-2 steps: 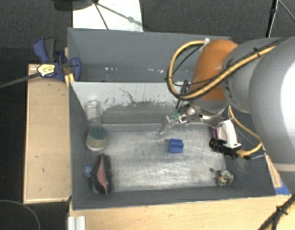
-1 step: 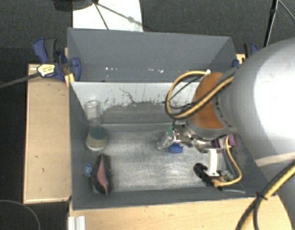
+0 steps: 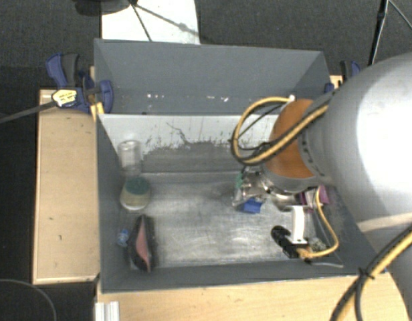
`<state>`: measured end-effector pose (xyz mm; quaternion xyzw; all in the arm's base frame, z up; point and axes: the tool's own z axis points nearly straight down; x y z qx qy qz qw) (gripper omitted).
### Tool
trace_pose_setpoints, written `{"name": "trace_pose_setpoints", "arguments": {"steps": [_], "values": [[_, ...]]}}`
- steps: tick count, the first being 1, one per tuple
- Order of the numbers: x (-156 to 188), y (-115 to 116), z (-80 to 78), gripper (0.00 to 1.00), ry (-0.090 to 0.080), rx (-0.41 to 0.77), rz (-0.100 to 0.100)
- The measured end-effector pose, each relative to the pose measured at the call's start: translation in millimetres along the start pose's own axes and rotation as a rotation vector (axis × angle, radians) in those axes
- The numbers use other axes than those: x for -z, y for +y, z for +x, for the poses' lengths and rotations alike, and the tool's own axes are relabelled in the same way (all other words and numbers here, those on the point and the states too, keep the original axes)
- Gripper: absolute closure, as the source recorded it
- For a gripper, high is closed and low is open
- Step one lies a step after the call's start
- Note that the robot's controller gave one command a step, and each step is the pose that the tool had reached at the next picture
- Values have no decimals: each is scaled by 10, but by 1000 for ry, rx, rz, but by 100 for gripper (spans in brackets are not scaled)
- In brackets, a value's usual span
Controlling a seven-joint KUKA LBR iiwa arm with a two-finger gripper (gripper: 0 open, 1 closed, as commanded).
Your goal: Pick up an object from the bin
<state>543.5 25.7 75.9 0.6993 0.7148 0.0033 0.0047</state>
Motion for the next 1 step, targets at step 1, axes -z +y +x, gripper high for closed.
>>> {"name": "trace_pose_setpoints", "arguments": {"steps": [1], "values": [[1259, 65, -36, 100, 2, 17, 4]]}}
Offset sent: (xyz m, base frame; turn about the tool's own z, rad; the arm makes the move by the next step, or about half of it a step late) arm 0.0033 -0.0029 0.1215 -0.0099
